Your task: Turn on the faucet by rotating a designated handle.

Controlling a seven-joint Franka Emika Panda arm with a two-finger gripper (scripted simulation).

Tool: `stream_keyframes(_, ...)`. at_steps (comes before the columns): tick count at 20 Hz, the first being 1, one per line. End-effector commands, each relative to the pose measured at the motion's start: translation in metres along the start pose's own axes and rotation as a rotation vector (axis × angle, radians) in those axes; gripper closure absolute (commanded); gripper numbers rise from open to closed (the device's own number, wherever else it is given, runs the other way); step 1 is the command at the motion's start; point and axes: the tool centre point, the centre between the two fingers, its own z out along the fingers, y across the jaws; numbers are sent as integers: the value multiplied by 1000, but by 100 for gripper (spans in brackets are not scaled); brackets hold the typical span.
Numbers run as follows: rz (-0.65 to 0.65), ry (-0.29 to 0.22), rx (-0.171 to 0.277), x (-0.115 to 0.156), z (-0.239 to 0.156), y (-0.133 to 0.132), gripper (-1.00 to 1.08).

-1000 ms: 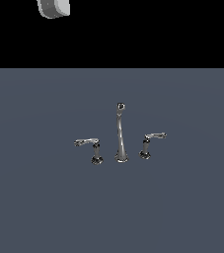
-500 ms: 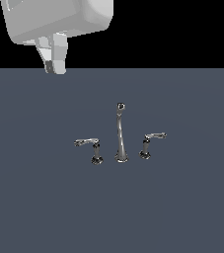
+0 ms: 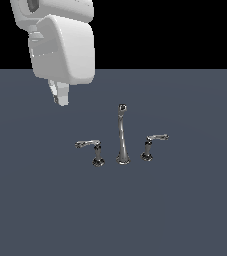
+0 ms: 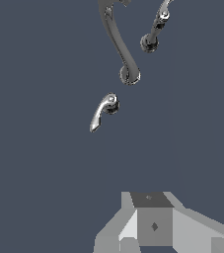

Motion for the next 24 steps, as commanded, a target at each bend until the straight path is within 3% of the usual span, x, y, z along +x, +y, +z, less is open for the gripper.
stream_keyframes(1, 50, 0, 4, 4, 13, -9, 108)
stream_keyframes(24, 434, 12, 15, 57, 116, -67, 108)
